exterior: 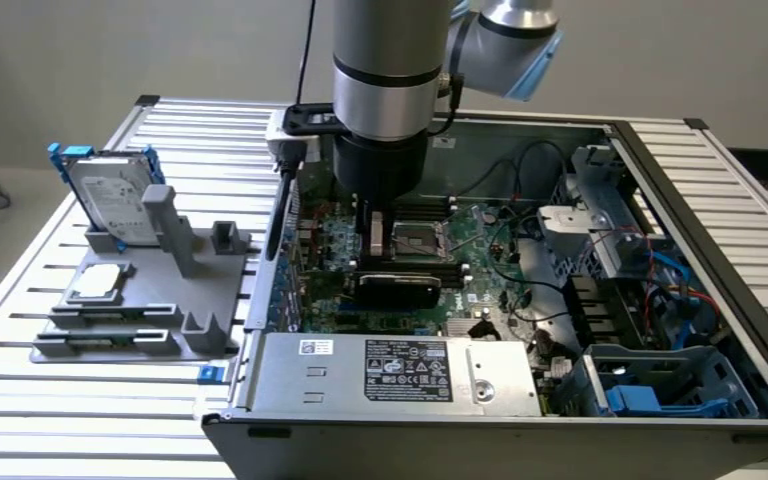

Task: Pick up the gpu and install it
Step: 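Press down on the gpu until it lock into place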

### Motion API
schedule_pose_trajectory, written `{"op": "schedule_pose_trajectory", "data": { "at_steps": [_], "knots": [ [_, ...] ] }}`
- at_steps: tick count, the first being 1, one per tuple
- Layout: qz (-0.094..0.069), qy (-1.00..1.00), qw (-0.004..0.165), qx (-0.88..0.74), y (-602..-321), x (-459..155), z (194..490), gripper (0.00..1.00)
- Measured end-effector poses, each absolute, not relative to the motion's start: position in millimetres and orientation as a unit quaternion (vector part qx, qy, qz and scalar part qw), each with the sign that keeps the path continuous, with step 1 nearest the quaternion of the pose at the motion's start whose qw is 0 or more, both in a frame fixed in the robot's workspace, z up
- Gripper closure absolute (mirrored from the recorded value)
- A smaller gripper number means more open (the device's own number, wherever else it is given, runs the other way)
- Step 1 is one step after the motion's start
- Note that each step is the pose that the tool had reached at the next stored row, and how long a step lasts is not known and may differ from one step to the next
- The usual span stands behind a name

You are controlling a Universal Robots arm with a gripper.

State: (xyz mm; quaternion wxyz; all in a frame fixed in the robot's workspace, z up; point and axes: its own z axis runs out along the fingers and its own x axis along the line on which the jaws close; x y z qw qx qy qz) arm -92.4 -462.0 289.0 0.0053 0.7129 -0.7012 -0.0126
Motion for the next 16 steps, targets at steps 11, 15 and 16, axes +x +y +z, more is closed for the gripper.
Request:
{"op": "schedule_pose_trajectory", "data": {
  "at_steps": [11, 15, 16],
  "knots": [
    [-0.013, -0.701, 0.005, 0.713, -461.9, -92.3, 288.3, 0.89],
    [-0.012, -0.701, 0.004, 0.713, -461.0, -92.3, 282.3, 0.89],
    [-0.012, -0.701, 0.004, 0.713, -460.6, -92.3, 280.5, 0.89]
  ]
}}
